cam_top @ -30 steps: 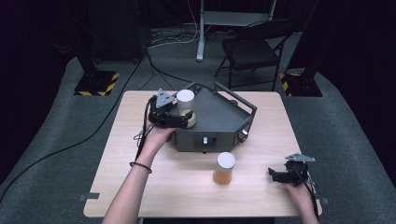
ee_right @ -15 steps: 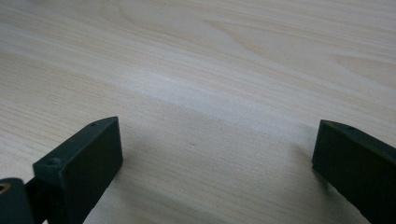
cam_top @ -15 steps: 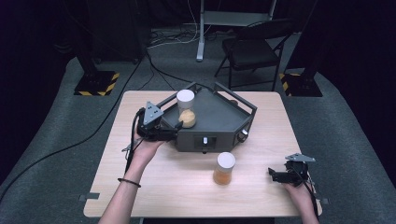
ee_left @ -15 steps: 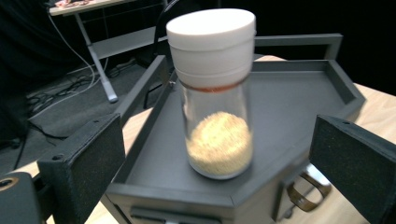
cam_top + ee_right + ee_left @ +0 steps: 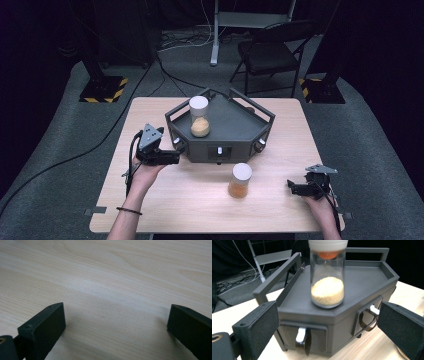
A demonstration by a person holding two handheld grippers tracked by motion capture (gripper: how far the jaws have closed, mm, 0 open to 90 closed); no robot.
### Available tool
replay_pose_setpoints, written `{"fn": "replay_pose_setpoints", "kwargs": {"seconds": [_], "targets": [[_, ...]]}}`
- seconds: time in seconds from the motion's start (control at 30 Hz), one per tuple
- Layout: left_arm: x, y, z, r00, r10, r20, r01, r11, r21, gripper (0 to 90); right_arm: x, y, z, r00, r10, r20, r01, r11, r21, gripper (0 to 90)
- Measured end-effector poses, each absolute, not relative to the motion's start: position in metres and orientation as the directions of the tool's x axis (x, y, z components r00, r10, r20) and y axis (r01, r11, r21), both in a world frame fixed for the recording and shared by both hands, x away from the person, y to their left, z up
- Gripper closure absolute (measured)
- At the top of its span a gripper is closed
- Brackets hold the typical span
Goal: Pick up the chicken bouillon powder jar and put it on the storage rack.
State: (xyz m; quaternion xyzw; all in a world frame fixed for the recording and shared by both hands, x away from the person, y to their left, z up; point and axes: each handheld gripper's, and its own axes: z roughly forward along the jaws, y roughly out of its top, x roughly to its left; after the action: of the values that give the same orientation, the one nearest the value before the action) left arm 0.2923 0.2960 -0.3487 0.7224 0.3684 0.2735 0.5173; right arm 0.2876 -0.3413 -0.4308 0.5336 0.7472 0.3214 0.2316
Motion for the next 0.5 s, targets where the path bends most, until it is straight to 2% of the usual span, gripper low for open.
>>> {"fn": "replay_pose_setpoints", "kwargs": {"seconds": [0.5], "targets": [[0.259, 0.313, -0.382, 0.554, 0.832, 0.04, 0.238, -0.204, 0.95, 3.7, 0.287, -0.341, -0.431, -0.322, 0.947, -0.003, 0.649, 0.224, 0.727, 0.7]]}}
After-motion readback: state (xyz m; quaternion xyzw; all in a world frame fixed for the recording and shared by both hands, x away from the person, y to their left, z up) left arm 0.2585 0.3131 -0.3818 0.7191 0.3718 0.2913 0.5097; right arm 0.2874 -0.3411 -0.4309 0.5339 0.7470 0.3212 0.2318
